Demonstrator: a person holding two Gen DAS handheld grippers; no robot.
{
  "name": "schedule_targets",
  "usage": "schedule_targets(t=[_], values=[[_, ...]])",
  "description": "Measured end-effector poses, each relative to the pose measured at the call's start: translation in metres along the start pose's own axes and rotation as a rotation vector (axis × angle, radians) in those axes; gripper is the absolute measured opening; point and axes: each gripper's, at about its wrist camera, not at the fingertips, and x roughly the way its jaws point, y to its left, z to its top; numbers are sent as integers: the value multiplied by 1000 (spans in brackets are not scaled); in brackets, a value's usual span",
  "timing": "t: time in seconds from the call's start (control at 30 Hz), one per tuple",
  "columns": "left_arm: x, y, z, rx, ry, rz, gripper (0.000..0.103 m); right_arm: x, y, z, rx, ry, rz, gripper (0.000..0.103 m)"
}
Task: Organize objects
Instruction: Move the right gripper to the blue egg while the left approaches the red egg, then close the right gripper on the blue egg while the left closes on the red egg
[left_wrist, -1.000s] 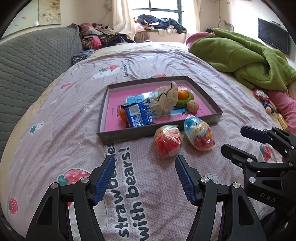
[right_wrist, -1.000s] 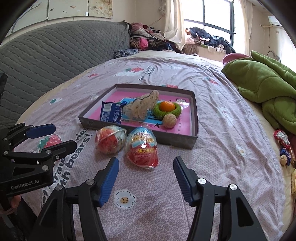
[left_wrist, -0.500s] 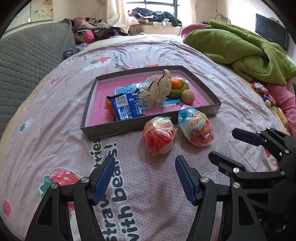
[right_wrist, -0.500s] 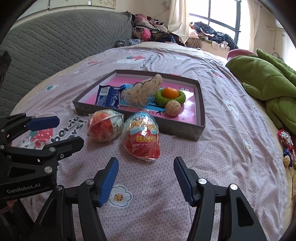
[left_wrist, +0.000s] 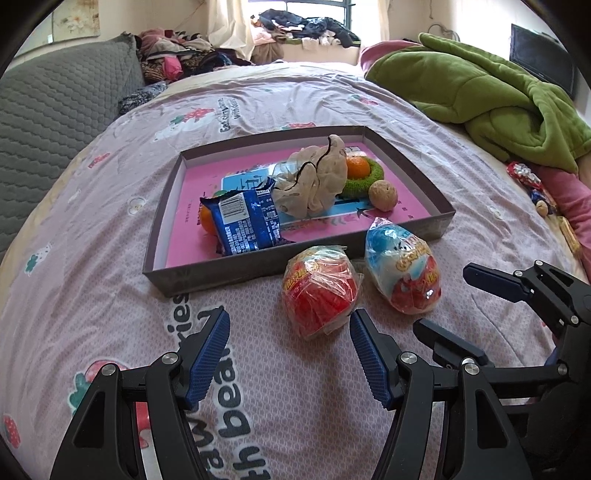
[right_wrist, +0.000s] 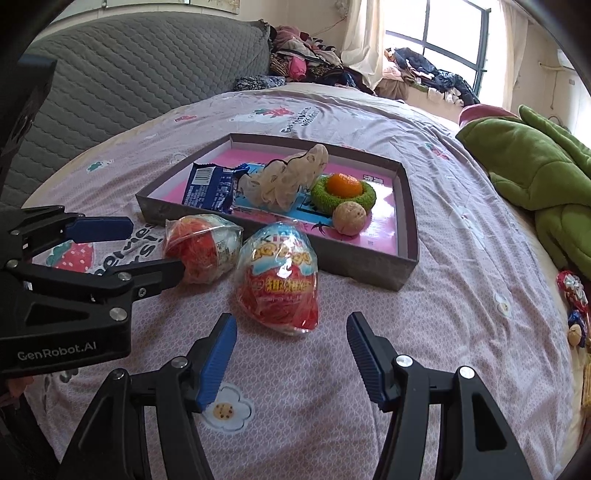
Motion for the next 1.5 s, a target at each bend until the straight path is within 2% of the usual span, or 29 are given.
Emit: schedule_targets(t=[0.2,0.33,0.47,0.63,0.77,0.87,0.93,1.0,1.23,1.5], values=[[9,0,9,4,17,-43,69,14,2,5,-17,-1,-1,61],[17,-3,14,16,34,-47,69,22,4,7,-35,-4,-4,61],[26,-6,16,19,45,-66,74,28,3,8,-44,-14,-24,61],[36,-8,18,14,64,-94,76,35,1,12,-44,-38,-27,61],[43,-6,18,-5,88,-116,76,39,-4,13,-20,-49,1,61],[46,-2,17,-8,83,-72,71,39,-8,12,-6,-53,18,61],[46,3,15,-31,90,-113,64,38,-9,12,-2,-59,25,61],[45,4,14,-39,86,-144,53,36,-9,13,-1,-65,24,61],[39,4,14,-36,73,-125,53,30,-8,13,-14,-78,5,61],[18,11,16,-24,19,-84,52,19,-13,15,7,-110,10,61]])
